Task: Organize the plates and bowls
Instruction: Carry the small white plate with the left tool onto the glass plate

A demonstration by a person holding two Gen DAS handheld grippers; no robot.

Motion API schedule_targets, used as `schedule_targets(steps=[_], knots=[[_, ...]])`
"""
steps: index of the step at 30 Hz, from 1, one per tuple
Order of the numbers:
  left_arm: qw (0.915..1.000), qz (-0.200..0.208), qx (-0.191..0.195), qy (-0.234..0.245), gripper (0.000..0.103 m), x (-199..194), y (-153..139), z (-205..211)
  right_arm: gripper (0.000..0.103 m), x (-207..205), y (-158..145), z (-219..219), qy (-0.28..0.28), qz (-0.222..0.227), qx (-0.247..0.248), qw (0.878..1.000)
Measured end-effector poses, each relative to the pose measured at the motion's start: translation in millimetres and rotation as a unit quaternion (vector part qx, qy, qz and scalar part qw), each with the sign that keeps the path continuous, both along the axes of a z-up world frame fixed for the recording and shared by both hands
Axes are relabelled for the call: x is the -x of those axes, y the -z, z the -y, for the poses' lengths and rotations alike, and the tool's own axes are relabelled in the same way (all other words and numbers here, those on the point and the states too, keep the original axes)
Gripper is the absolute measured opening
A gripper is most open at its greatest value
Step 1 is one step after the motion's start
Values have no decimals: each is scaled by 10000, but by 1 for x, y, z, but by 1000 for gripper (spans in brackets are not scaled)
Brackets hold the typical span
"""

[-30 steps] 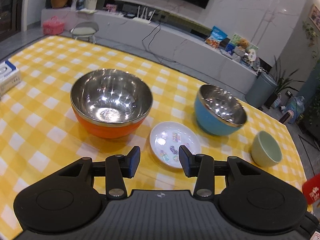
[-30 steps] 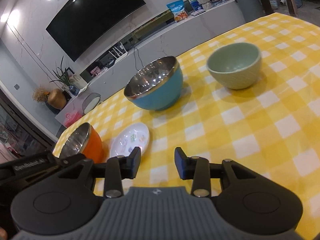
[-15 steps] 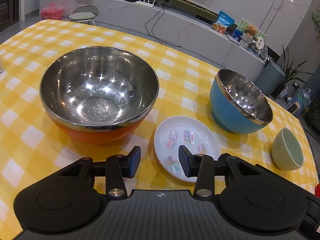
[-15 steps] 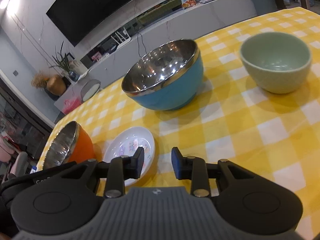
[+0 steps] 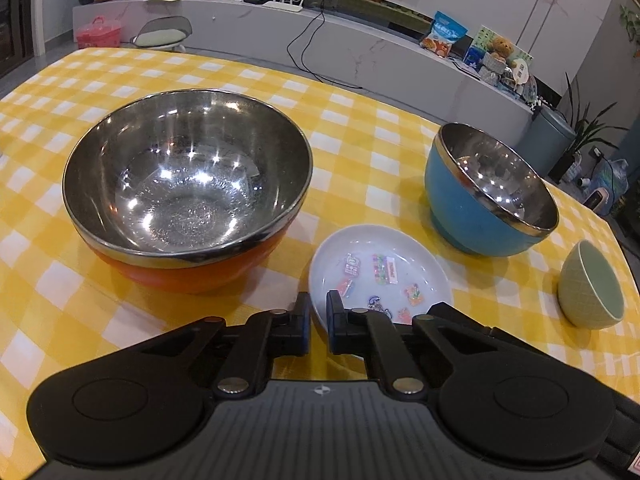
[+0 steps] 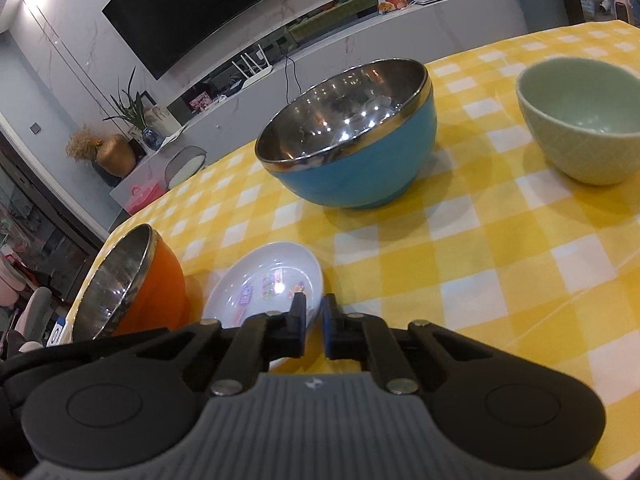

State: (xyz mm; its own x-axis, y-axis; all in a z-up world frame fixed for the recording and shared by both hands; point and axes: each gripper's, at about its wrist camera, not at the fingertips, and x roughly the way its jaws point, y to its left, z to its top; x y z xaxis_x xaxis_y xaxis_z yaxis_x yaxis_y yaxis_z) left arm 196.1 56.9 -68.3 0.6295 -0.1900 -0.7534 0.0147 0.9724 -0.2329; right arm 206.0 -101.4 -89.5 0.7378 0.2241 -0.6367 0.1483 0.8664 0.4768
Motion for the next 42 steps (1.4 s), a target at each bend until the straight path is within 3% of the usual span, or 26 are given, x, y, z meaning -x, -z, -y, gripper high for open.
schedule_targets(steps=[10, 24, 35, 42], knots=[[9997, 189, 80, 107, 7, 27, -28, -1, 3, 22, -24, 3, -13, 114, 8, 9999], [9993, 260, 106, 228, 6, 98, -58, -8, 3, 100, -56, 7, -219, 57, -157, 9996], [9996, 78, 73, 251, 4, 139, -51, -16, 4, 154, -53, -5, -408, -91, -120, 9991], [9998, 42, 41, 201, 4, 151, -43, -25, 4, 161, -42, -11, -566, -196, -166, 9981]])
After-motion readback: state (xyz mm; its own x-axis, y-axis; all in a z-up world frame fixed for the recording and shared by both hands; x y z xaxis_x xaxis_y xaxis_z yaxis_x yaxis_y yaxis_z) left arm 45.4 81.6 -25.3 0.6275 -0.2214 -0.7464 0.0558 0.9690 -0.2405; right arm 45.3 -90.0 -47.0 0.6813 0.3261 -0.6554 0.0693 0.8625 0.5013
